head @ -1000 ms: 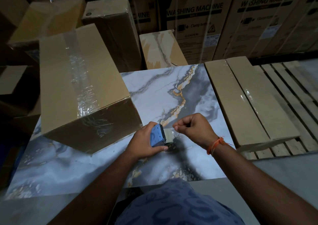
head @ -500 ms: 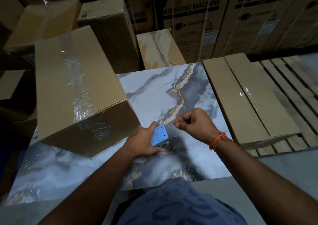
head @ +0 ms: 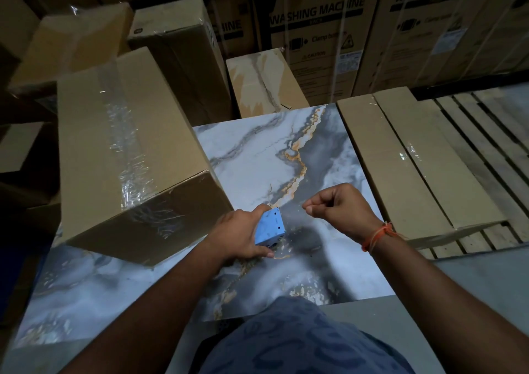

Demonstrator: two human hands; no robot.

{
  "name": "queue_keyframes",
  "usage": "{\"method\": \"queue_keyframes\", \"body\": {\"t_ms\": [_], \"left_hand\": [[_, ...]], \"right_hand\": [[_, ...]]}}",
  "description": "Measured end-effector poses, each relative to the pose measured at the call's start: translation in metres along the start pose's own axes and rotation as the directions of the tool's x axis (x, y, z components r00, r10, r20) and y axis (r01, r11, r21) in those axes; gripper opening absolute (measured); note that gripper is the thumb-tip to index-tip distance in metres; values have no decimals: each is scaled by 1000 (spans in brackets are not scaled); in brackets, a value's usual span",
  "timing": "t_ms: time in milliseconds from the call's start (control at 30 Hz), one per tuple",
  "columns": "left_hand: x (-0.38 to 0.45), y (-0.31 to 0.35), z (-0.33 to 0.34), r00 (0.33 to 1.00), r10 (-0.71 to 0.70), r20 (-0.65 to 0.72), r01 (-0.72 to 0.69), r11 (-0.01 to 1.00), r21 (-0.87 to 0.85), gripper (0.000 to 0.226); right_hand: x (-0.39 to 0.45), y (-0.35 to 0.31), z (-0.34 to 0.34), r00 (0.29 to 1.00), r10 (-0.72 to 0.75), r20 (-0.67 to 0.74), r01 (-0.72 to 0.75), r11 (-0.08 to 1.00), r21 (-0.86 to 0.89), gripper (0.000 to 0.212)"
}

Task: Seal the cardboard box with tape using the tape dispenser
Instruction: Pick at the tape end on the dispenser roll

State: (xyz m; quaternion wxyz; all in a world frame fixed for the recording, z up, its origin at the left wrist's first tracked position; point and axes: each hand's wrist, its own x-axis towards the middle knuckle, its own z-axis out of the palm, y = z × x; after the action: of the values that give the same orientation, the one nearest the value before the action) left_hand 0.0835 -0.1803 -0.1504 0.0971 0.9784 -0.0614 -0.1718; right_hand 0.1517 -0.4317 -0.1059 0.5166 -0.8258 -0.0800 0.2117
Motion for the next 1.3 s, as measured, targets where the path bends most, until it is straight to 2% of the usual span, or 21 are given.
{"method": "queue_keyframes", "body": {"t_ms": [200, 333, 467, 567, 733, 833, 1100, 1300], "left_hand": [[1, 4, -9, 1000, 3, 15, -3, 1000, 13, 102], [3, 9, -11, 997, -14, 75, 10, 999, 51, 105], [-3, 10, -3, 996, -5, 92, -2, 997, 81, 105], [-13, 7, 11, 999, -19, 29, 19, 1000, -8, 101], [-29, 11, 31, 984, -65, -163, 28, 975, -222, 92], [-32, 12, 36, 976, -73, -203, 12, 958, -287, 95], [-21, 8, 20, 976, 15, -215, -54, 983, -177, 89], [-15, -3, -1, 979, 40, -201, -67, 989, -128, 90]], "right_hand": [[1, 0, -3, 999, -26, -21, 26, 1000, 2, 6], [0, 0, -2, 999, -26, -33, 26, 1000, 0, 5], [-7, 3, 11, 1000, -18, 2, 18, 1000, -17, 7], [-9, 6, 16, 1000, -14, 24, 14, 1000, -28, 9], [-9, 11, 14, 1000, 1, 11, -1, 1000, -31, 5], [-9, 11, 13, 1000, 0, 2, 0, 999, -36, 6], [-7, 0, 8, 996, -62, -71, 55, 994, -96, 6], [-1, -6, -13, 986, -108, -124, 103, 993, -49, 7]]}}
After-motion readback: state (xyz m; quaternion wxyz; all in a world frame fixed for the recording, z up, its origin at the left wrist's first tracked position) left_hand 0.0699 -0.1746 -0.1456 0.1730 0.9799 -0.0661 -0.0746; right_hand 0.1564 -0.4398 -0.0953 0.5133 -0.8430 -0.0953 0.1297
